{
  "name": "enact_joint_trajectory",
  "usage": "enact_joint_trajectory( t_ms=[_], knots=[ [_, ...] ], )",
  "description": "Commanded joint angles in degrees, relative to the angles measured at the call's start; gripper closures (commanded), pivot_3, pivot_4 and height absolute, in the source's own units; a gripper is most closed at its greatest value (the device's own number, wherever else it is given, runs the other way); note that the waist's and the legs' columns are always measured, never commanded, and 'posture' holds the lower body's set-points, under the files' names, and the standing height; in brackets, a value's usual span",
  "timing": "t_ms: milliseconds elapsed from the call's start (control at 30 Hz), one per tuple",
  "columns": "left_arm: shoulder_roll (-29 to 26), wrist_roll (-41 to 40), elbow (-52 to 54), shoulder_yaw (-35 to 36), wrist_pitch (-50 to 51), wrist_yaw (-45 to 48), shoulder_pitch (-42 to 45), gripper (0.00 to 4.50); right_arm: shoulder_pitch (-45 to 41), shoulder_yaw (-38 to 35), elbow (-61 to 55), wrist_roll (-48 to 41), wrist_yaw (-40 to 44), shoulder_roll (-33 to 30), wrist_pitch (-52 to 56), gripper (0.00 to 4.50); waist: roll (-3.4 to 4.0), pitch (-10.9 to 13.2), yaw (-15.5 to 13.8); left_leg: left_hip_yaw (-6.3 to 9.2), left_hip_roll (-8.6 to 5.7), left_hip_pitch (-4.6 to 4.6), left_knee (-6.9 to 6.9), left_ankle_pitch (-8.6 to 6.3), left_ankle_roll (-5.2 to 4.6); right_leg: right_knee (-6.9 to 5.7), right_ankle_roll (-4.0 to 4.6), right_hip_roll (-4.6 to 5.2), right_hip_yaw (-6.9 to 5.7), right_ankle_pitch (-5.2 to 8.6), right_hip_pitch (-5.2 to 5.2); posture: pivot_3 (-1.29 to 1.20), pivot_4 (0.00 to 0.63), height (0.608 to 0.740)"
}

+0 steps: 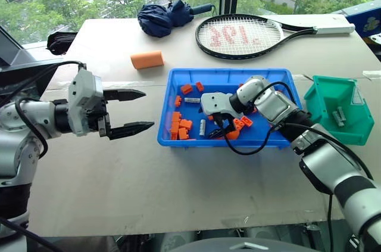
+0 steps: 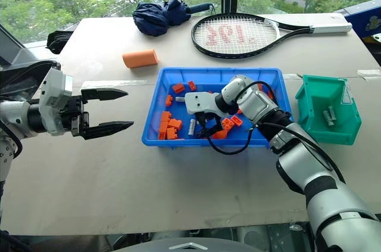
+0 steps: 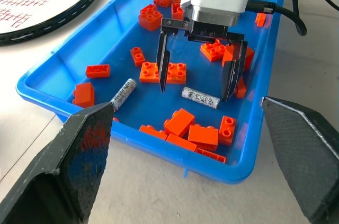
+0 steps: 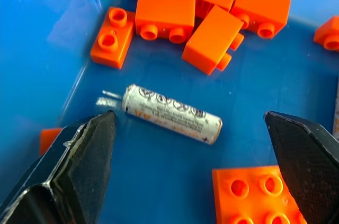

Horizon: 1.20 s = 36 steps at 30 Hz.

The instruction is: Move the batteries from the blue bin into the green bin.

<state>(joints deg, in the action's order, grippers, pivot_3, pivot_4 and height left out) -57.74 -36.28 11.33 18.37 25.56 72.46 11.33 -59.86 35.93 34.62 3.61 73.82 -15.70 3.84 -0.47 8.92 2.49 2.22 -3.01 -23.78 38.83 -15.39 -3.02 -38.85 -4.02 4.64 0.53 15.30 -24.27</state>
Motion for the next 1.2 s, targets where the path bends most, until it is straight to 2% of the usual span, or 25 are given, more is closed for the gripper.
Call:
enact_joint_trajectory(
  t_ms=[33,167,200,233,400,500,933,1200],
  knots=[
    [-0.6,-1.0,0.7,1.9,-0.8,0.2,1.4,0.0,-0.8,-1.4,1.8,1.4,0.2,1.3,-2.5,0.01,0.0,0.0,0.0,0.01,0.0,0.0,-0.01,0.0,0.01,0.0,0.0,-0.01,0.0,0.0,0.0,0.0,0.15,0.74],
    [-0.5,-0.8,0.4,1.6,-0.9,0.3,2.1,0.0,-0.1,-2.1,2.1,1.6,1.2,1.9,-2.5,0.01,0.0,0.0,0.0,0.02,0.0,0.01,-0.01,0.0,0.02,0.0,0.0,-0.01,0.0,0.0,-0.05,0.0,0.15,0.74],
    [-0.5,-0.7,0.3,1.6,-0.9,0.4,2.2,0.0,0.0,-2.2,2.1,1.6,1.3,1.9,-2.4,0.52,0.0,0.0,-0.1,0.02,0.0,0.01,-0.01,0.0,0.02,0.0,0.0,0.0,0.0,0.0,-0.05,0.0,0.15,0.74],
    [-0.4,-0.7,0.3,1.4,-0.9,0.4,2.3,0.0,0.1,-2.4,2.0,1.6,1.4,1.9,-2.4,0.76,0.0,0.0,-0.1,0.02,0.0,0.01,-0.01,0.0,0.02,0.0,0.0,-0.01,0.0,0.0,-0.05,0.0,0.15,0.74],
    [-0.3,-0.5,-0.2,1.0,-1.1,0.7,2.9,0.0,0.6,-2.9,1.0,1.4,2.5,1.4,-0.7,3.19,0.0,0.0,0.0,0.02,0.0,0.01,-0.01,0.0,0.02,0.0,0.0,-0.01,0.0,0.0,-0.05,0.0,0.15,0.74],
    [-0.2,-0.4,-0.4,0.7,-1.2,0.9,3.2,0.0,0.7,-3.3,0.8,1.6,2.7,1.1,0.0,4.46,0.0,0.0,0.0,0.02,0.0,0.01,-0.01,0.0,0.03,0.0,0.0,-0.01,0.01,0.0,-0.05,0.0,0.15,0.74],
    [0.4,-0.1,-1.7,-1.4,-1.8,1.6,5.5,0.0,1.1,-8.9,-1.9,-0.2,0.2,0.8,5.9,4.46,0.01,0.0,0.0,0.02,0.0,0.01,-0.01,0.0,0.03,0.0,0.0,0.0,0.02,0.0,-0.05,0.0,0.15,0.74],
    [1.3,-0.8,-2.4,-2.6,-1.4,2.0,7.8,0.0,5.5,-14.9,-19.1,-7.2,2.5,-4.4,18.5,4.46,0.01,0.0,-0.2,0.06,-0.01,-0.05,-0.01,0.0,0.03,0.0,0.0,0.03,0.11,0.0,-0.04,0.0,0.15,0.74]
  ],
)
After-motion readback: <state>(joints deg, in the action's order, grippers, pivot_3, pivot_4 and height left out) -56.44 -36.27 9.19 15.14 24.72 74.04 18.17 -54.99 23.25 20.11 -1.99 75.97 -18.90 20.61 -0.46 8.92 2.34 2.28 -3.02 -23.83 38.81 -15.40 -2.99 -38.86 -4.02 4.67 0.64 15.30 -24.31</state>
